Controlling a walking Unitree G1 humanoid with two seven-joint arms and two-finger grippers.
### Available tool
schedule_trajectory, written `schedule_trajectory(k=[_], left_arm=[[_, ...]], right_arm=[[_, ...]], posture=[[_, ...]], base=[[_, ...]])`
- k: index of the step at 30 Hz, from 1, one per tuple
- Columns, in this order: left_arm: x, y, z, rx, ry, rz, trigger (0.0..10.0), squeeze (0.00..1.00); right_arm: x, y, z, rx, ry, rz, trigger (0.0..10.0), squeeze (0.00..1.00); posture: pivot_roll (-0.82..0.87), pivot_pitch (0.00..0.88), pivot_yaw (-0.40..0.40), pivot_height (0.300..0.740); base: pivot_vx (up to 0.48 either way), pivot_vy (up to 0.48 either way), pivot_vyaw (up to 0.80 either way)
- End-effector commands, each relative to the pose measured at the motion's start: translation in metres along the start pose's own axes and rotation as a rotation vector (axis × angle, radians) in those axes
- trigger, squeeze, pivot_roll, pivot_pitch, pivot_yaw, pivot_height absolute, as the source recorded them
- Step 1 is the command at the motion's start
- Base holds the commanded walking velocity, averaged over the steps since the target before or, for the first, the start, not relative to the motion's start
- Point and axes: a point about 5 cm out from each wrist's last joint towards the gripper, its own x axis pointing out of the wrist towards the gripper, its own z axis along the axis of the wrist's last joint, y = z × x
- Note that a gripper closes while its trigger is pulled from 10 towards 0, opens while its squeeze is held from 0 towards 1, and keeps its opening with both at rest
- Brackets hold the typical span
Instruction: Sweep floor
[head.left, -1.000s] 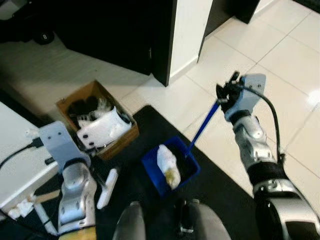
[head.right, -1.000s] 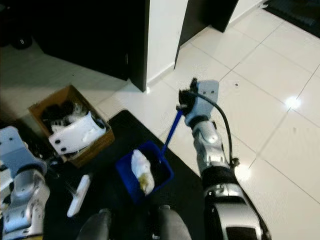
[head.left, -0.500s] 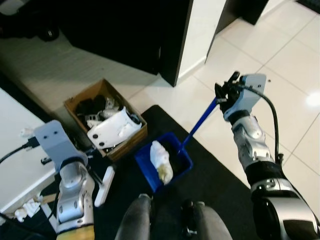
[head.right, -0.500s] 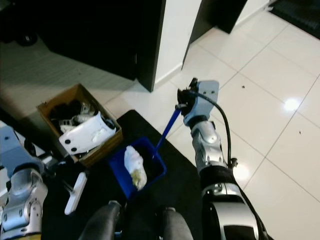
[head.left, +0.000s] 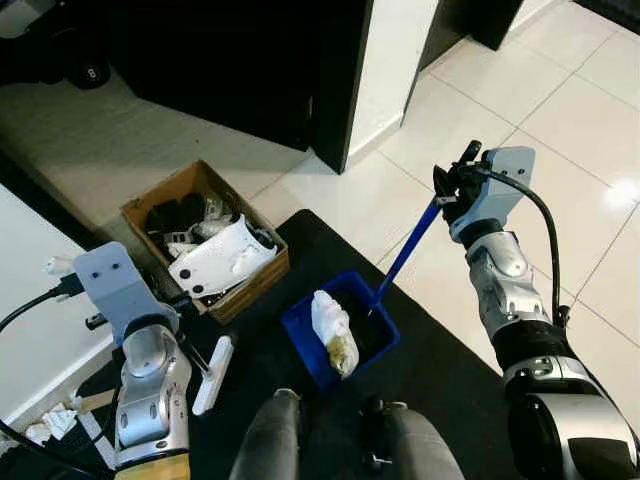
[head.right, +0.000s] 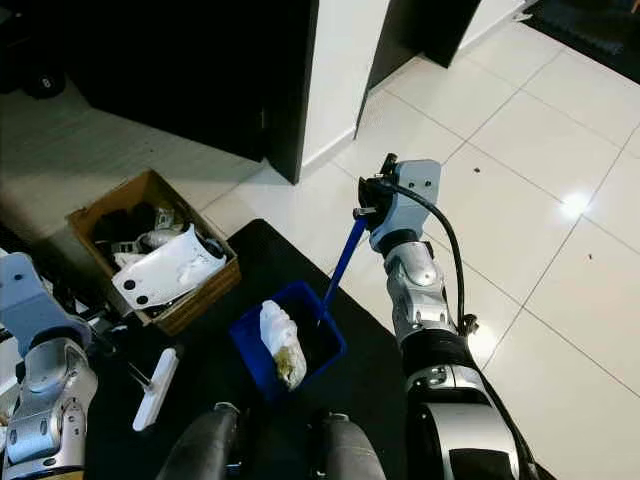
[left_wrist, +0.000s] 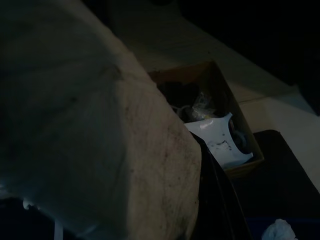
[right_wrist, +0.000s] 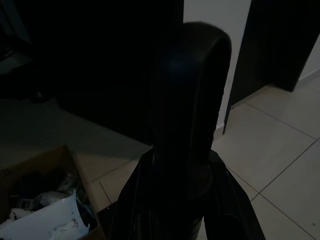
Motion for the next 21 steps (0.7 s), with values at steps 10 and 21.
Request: schedule_trajectory(k=[10, 21], left_arm=[[0.0000, 0.0045, -0.0027, 0.026, 0.006, 0.026, 10.0, 0.00], [-0.0002, 0.0041, -0.0034, 0.026, 0.008, 0.029, 10.0, 0.00]], right_arm=[[0.0015, -0.0015, 0.0087, 0.010, -0.059, -0.002, 10.0, 0.00], [0.0026, 0.0001, 0.0093, -0.024, -0.053, 0.011, 10.0, 0.00]], posture=[[0.10, 0.182, -0.031, 0.740], [0.10, 0.182, -0.034, 0.740]], base=[[0.464, 0.000, 0.00], [0.480, 0.000, 0.56]])
